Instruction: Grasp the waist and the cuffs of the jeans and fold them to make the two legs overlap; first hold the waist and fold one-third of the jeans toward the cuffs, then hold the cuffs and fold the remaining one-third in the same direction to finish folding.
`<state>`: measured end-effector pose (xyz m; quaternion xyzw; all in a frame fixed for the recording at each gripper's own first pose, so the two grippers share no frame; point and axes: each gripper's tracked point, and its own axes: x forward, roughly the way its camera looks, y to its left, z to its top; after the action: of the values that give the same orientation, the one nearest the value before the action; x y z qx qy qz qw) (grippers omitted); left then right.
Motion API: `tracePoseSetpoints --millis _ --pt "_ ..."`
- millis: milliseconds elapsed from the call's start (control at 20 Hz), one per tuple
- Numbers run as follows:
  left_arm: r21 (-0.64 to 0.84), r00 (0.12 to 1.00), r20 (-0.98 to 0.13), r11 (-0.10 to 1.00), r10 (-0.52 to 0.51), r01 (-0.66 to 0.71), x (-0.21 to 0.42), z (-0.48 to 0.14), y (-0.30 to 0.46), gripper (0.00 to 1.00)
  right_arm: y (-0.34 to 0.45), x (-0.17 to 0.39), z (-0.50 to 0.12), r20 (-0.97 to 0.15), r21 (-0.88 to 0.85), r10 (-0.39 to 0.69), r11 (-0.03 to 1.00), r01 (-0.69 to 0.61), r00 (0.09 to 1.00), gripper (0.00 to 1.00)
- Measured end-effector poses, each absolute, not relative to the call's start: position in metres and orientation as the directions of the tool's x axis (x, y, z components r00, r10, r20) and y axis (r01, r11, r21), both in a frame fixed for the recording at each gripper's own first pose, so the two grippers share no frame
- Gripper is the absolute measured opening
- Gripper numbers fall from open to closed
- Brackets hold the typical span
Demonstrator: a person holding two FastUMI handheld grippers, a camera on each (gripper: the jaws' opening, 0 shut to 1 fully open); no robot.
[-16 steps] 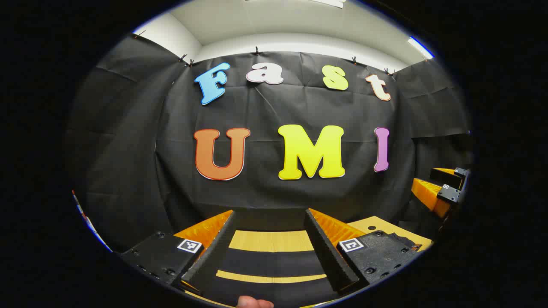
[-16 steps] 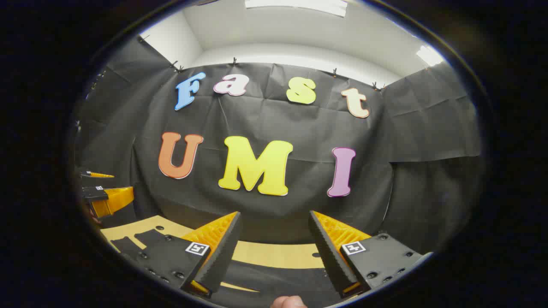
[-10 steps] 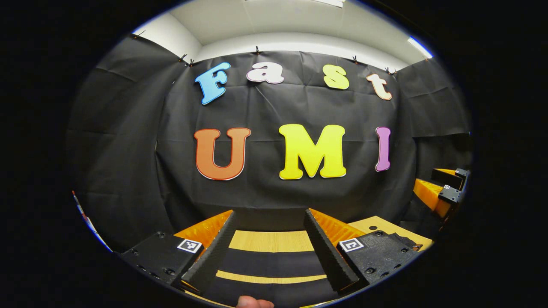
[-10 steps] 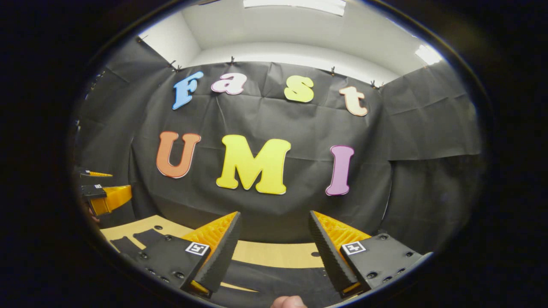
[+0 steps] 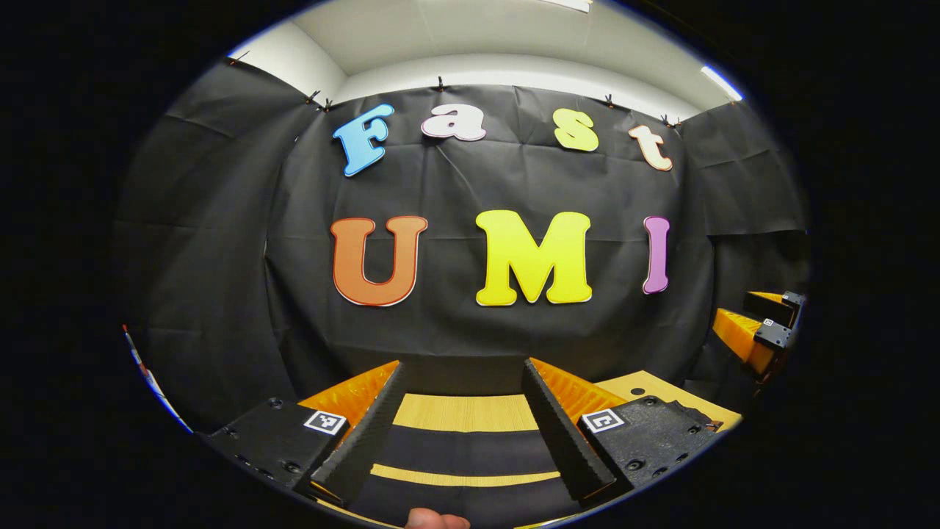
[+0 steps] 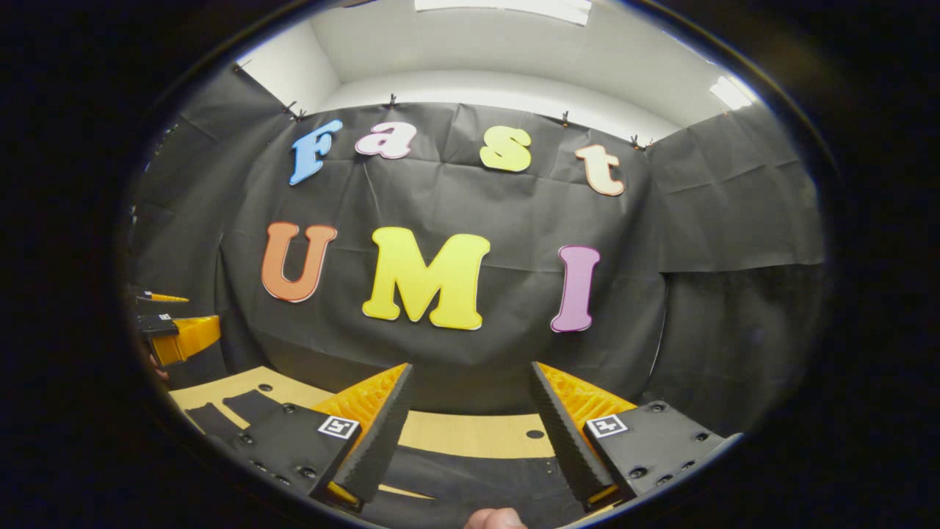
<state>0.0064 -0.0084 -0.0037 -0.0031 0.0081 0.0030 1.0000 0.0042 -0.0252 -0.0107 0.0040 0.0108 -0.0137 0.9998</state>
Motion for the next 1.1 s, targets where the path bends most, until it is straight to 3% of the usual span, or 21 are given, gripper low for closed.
tracePoseSetpoints --millis 300,350,400,500,750,950,1000,1100 --pt "0.033 0.999 -0.009 0.999 0.037 -0.037 0.010 -0.005 0.007 1.00 -0.051 0.007 -0.026 -0.061 0.017 -0.056 0.998 0.057 0.997 0.96" --pt "0.030 0.999 -0.017 0.998 0.049 -0.049 0.013 -0.008 0.013 0.94 -0.058 0.008 -0.032 -0.077 0.017 -0.063 0.998 0.065 0.995 0.94" --pt "0.025 0.997 -0.031 0.998 0.066 -0.066 0.015 -0.013 0.021 1.00 -0.069 0.009 -0.037 -0.094 0.017 -0.075 0.997 0.076 0.993 0.94" --pt "0.010 0.991 -0.077 0.994 0.106 -0.106 0.017 -0.030 0.041 1.00 -0.095 0.009 -0.052 -0.137 0.028 -0.104 0.994 0.109 0.985 0.96" --pt "-0.081 0.928 -0.308 0.966 0.210 -0.245 -0.004 -0.120 0.114 1.00 -0.161 -0.009 -0.135 -0.356 0.094 -0.109 0.984 0.152 0.928 0.94" --pt "-0.180 0.810 -0.527 0.897 0.257 -0.403 -0.058 -0.214 0.177 0.99 -0.212 -0.048 -0.215 -0.603 0.230 -0.110 0.925 0.304 0.790 0.94" --pt "-0.225 0.773 -0.584 0.865 0.248 -0.448 -0.070 -0.235 0.186 0.98 -0.220 -0.057 -0.230 -0.641 0.261 -0.101 0.903 0.340 0.761 1.00" --pt "-0.372 0.714 -0.675 0.750 0.186 -0.547 -0.089 -0.274 0.187 0.99 -0.228 -0.074 -0.258 -0.697 0.307 -0.089 0.860 0.408 0.712 0.99"
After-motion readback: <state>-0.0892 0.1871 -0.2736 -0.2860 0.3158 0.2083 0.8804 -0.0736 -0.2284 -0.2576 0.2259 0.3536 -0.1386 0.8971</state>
